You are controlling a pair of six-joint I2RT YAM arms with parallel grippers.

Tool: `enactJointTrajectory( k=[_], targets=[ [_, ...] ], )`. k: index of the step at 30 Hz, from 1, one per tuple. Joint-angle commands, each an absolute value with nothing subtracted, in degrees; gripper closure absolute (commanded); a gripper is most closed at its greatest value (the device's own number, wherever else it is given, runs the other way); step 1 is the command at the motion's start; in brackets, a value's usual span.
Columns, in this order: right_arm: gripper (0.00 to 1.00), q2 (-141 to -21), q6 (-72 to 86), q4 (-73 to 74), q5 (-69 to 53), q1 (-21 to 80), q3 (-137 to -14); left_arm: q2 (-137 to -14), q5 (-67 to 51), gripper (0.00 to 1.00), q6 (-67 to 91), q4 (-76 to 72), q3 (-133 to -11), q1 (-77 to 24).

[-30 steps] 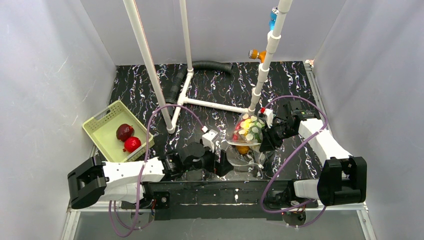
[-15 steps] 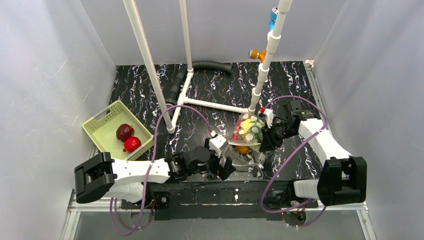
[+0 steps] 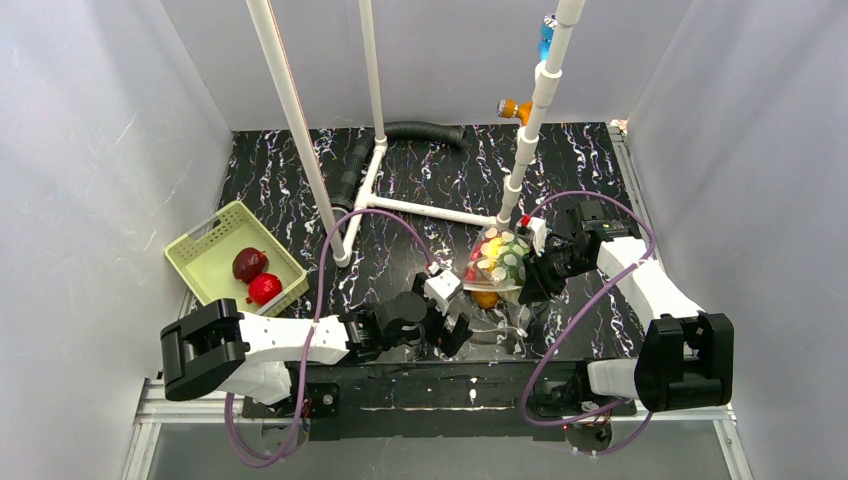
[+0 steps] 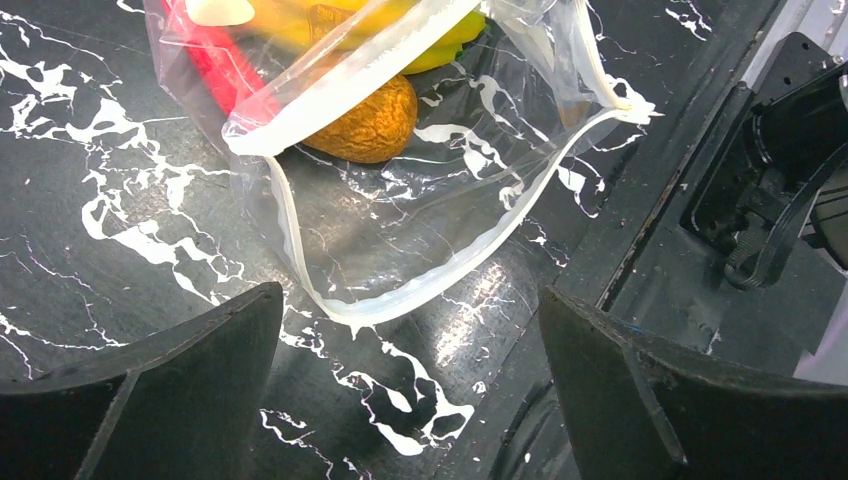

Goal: Open the zip-top bag and remove the fake food
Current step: Pick up the fake fruit from the zipper food storage bag.

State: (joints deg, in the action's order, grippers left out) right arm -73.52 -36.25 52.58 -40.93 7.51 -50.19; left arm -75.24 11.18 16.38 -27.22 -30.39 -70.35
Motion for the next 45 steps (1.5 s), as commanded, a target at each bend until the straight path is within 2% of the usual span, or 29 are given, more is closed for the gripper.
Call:
enactJointTrajectory(
  k=[1,45],
  targets=[
    [0.64,-72.6,-37.1,53.3,-42.4,7.3,-52.4,-75.3,13.7,0.0,13.8,-30.1,-32.0,-70.7],
    [0.64,-73.0,-37.1,53.2,-42.5,7.3,-52.5,-77.2,10.1,0.0,10.6,-41.5,-28.9,-68.9]
  ],
)
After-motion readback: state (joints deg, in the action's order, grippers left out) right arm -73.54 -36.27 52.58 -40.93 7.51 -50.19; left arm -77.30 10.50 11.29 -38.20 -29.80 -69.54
